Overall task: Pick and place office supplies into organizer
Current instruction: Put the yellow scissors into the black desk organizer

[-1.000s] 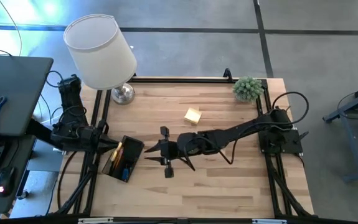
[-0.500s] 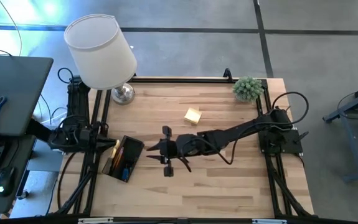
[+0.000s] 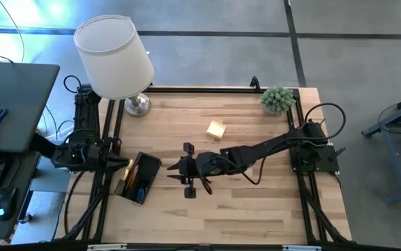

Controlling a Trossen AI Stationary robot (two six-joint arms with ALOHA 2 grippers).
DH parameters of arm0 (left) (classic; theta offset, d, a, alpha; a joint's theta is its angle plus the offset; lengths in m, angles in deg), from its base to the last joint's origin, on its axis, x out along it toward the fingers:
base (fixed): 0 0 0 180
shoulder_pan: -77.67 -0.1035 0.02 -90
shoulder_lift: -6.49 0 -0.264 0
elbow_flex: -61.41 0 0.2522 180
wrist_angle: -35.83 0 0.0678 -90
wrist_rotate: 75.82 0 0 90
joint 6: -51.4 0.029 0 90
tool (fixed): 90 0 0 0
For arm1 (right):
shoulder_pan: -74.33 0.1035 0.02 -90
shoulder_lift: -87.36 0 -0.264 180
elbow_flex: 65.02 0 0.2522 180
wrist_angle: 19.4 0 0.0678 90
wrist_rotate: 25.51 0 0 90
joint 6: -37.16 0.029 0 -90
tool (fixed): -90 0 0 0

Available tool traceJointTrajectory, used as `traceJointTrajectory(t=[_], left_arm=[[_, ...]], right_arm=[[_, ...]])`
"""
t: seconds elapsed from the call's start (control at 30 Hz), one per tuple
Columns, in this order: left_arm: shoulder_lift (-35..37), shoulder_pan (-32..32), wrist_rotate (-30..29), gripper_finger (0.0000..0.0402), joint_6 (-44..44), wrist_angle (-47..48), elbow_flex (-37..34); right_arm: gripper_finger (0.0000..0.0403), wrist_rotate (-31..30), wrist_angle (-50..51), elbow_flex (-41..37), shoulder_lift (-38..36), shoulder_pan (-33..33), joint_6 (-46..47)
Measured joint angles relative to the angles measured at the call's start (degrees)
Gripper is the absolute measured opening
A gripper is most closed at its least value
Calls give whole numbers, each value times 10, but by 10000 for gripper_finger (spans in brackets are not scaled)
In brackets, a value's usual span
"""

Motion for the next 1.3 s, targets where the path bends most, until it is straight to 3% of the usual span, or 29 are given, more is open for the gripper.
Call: traceJointTrajectory(t=[0.23,0.47,0.7,0.8,1.03,1.3], left_arm=[[-7,0,53,0,14,6,-2],[-7,-1,145,0,106,-92,-2],[-10,-23,156,0,123,-106,-2],[-21,-81,228,0,123,-119,-2],[-51,-253,469,0,129,-167,-2],[-51,-383,684,0,162,-191,-2]], right_arm=[[94,0,13,0,0,11,2],[94,2,30,0,0,17,5],[94,-11,31,0,0,31,5],[94,-15,33,0,0,35,5],[94,-15,48,0,0,37,7],[94,-17,76,0,0,50,16]])
